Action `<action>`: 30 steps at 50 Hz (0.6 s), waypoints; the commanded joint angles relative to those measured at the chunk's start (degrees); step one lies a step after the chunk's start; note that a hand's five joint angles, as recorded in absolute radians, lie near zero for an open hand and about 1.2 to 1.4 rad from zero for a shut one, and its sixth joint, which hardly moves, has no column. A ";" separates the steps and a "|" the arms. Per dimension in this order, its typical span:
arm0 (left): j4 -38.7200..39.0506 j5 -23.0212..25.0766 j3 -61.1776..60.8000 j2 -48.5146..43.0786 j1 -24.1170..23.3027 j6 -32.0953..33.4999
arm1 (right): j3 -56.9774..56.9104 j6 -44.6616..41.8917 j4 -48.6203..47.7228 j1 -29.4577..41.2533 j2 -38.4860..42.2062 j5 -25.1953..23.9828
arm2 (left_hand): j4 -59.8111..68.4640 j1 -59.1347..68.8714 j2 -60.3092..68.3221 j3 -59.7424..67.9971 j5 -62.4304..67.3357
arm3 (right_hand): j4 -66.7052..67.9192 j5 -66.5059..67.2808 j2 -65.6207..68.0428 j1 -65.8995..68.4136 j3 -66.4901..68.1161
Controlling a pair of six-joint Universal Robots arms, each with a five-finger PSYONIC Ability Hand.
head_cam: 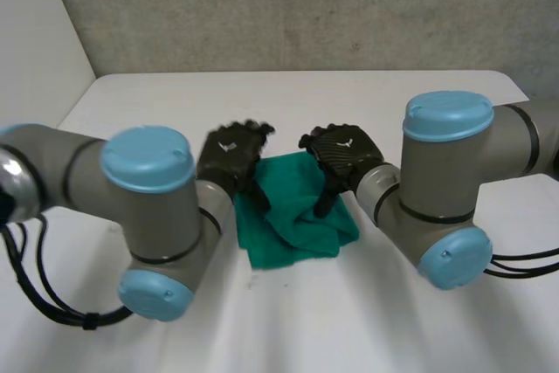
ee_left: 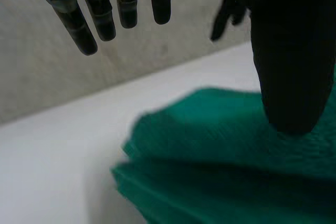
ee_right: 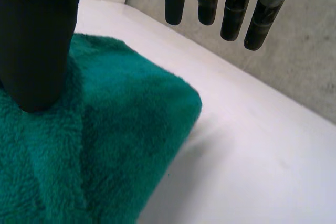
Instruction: Fold the towel.
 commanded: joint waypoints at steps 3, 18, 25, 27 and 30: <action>-4.88 0.05 2.26 -8.15 -0.44 3.00 | -5.05 0.29 10.11 -2.91 8.21 -3.33 | 1.24 1.11 1.35 0.68 0.26 | -3.17 -3.61 -2.60 -1.50 -2.07; -4.71 0.22 2.78 1.85 0.36 6.08 | 6.28 0.99 9.42 -5.46 -9.35 -4.91 | 0.23 0.10 0.34 -0.33 -0.75 | -3.17 -3.61 -2.60 -1.50 -2.07; -4.80 1.45 6.73 2.75 -2.18 2.84 | 10.50 0.29 9.24 -12.13 -16.65 -5.00 | 1.07 0.94 1.18 0.51 0.08 | -3.17 -3.61 -2.60 -1.50 -2.07; -4.80 2.07 7.26 2.13 -2.72 2.05 | 10.51 0.20 9.15 -13.19 -16.66 -5.09 | 1.24 1.11 1.35 0.68 0.25 | -3.17 -3.61 -2.60 -1.50 -2.07; -5.50 4.44 9.81 -2.77 -4.12 -0.85 | 9.63 0.20 9.15 -13.81 -16.48 -5.27 | 1.41 1.28 1.52 0.85 0.42 | -3.17 -3.61 -2.60 -1.50 -2.07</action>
